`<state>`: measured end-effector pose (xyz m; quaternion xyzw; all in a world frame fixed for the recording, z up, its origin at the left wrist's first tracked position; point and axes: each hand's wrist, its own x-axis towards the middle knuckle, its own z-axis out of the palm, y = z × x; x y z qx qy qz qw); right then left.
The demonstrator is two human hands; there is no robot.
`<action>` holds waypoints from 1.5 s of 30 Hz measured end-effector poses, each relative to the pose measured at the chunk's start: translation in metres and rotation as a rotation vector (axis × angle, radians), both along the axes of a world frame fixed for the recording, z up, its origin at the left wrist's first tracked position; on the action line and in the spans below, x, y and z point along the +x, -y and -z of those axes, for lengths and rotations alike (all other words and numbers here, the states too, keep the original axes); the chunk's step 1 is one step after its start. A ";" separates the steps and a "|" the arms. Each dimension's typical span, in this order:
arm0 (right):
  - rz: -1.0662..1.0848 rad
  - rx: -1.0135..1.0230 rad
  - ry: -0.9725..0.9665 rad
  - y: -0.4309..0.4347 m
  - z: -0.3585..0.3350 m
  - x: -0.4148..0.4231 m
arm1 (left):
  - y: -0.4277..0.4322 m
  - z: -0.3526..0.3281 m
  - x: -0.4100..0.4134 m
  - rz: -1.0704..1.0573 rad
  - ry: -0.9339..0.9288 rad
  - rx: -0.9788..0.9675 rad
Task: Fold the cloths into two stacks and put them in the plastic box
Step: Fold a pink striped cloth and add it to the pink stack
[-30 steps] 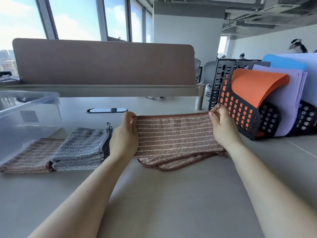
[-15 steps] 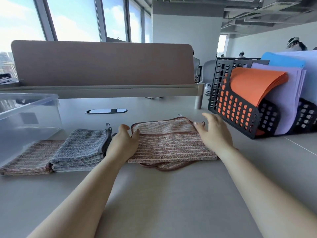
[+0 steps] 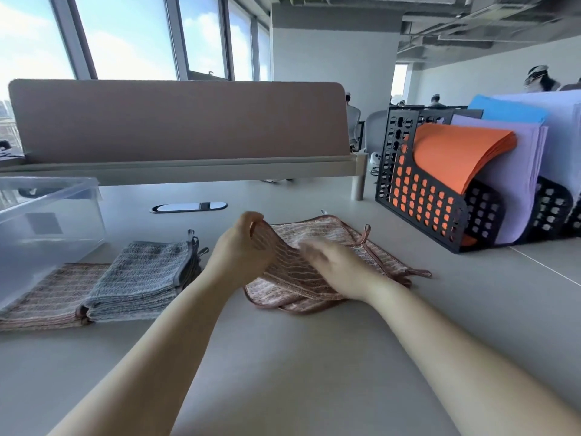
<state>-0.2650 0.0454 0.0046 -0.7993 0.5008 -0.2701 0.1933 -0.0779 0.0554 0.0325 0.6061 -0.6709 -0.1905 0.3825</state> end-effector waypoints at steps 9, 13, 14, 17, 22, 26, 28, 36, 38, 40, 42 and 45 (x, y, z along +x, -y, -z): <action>0.085 0.431 1.012 0.003 -0.028 -0.035 | -0.006 -0.019 -0.073 0.280 0.044 -0.267; 0.163 0.415 0.937 0.010 -0.027 -0.055 | -0.006 -0.007 -0.087 0.485 0.139 -0.248; 0.204 0.415 0.898 0.011 -0.026 -0.060 | -0.005 -0.003 -0.084 0.509 0.181 -0.259; 0.340 0.424 0.775 0.013 -0.024 -0.072 | -0.001 0.013 -0.070 0.492 0.386 -0.296; 0.479 0.396 0.545 0.015 -0.021 -0.082 | 0.002 0.041 -0.055 0.440 0.650 -0.197; 0.519 0.393 0.416 0.013 -0.019 -0.083 | 0.002 0.044 -0.053 0.466 0.664 -0.123; 0.506 0.407 0.402 0.010 -0.020 -0.081 | 0.001 0.045 -0.055 0.479 0.676 -0.084; 0.450 0.356 0.316 0.007 -0.019 -0.074 | 0.000 0.042 -0.055 0.493 0.597 0.023; 0.423 0.378 0.382 0.007 -0.020 -0.072 | 0.000 0.041 -0.055 0.505 0.366 0.063; 0.370 0.398 0.563 0.008 -0.024 -0.073 | 0.003 0.038 -0.055 0.477 0.025 0.068; 0.245 0.420 0.787 0.006 -0.030 -0.073 | 0.004 0.031 -0.052 0.396 -0.315 0.110; 0.016 0.422 0.960 -0.001 -0.036 -0.067 | 0.006 0.023 -0.044 0.313 -0.613 0.226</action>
